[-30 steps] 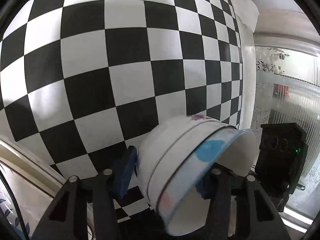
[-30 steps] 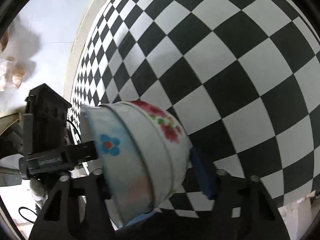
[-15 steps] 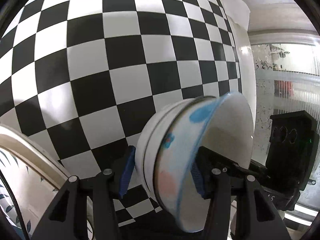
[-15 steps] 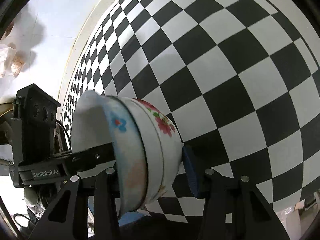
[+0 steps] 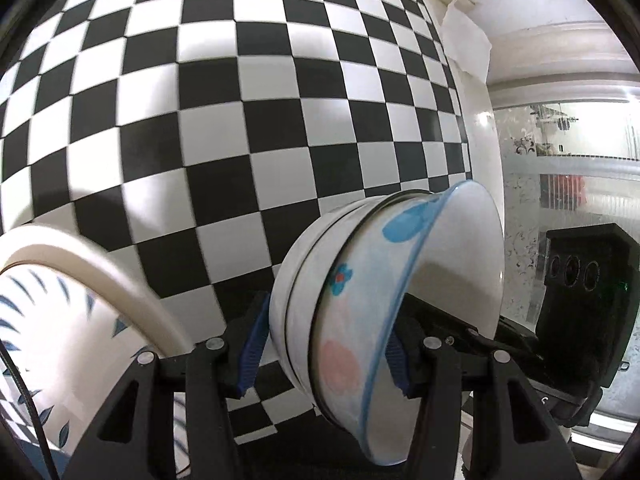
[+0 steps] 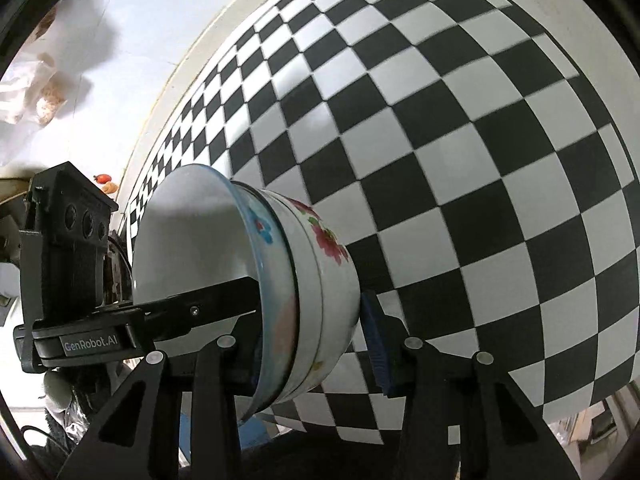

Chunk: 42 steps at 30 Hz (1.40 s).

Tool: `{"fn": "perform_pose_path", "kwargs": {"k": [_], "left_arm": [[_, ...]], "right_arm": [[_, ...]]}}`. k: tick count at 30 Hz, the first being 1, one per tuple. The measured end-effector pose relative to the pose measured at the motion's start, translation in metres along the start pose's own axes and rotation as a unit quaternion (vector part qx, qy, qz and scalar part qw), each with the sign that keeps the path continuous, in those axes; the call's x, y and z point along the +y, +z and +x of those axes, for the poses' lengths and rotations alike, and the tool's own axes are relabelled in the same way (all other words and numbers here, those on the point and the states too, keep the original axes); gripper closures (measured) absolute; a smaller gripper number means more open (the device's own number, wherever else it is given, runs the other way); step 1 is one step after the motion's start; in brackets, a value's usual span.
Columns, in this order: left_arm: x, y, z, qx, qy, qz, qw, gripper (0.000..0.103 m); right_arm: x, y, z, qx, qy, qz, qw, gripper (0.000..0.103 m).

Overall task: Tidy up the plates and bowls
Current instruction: 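Carry the bowl stack over the blue-leaf plate stack with both tools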

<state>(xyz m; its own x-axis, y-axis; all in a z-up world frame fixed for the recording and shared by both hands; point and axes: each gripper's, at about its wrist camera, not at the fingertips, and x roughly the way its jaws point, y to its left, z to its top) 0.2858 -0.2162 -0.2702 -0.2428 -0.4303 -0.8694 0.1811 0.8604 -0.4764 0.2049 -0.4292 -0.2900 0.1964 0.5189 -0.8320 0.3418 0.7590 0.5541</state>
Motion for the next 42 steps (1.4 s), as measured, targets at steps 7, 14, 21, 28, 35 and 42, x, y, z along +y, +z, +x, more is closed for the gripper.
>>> {"fn": "perform_pose_path", "kwargs": {"k": [7, 14, 21, 28, 35, 42], "left_arm": [[0.016, -0.015, -0.039, -0.03, 0.003, -0.018, 0.9994, 0.054], [0.049, -0.036, -0.079, -0.071, 0.009, -0.05, 0.9962, 0.054], [0.091, -0.061, -0.104, -0.097, 0.016, -0.092, 0.991, 0.054], [0.13, -0.084, -0.107, -0.106, 0.018, -0.135, 0.985, 0.054], [0.15, -0.096, -0.096, -0.102, 0.02, -0.156, 0.9823, 0.054], [0.16, -0.098, -0.085, -0.099, 0.017, -0.161, 0.9819, 0.054]], "right_arm": [[0.043, 0.005, -0.002, -0.002, 0.007, -0.036, 0.999, 0.06], [0.099, 0.001, 0.011, 0.01, 0.018, -0.082, 0.996, 0.06], [0.146, -0.014, 0.034, 0.035, 0.03, -0.126, 0.991, 0.06], [0.179, -0.031, 0.071, 0.067, 0.03, -0.16, 0.984, 0.06], [0.19, -0.045, 0.104, 0.094, 0.018, -0.176, 0.98, 0.061], [0.191, -0.049, 0.121, 0.099, 0.002, -0.184, 0.978, 0.061]]}}
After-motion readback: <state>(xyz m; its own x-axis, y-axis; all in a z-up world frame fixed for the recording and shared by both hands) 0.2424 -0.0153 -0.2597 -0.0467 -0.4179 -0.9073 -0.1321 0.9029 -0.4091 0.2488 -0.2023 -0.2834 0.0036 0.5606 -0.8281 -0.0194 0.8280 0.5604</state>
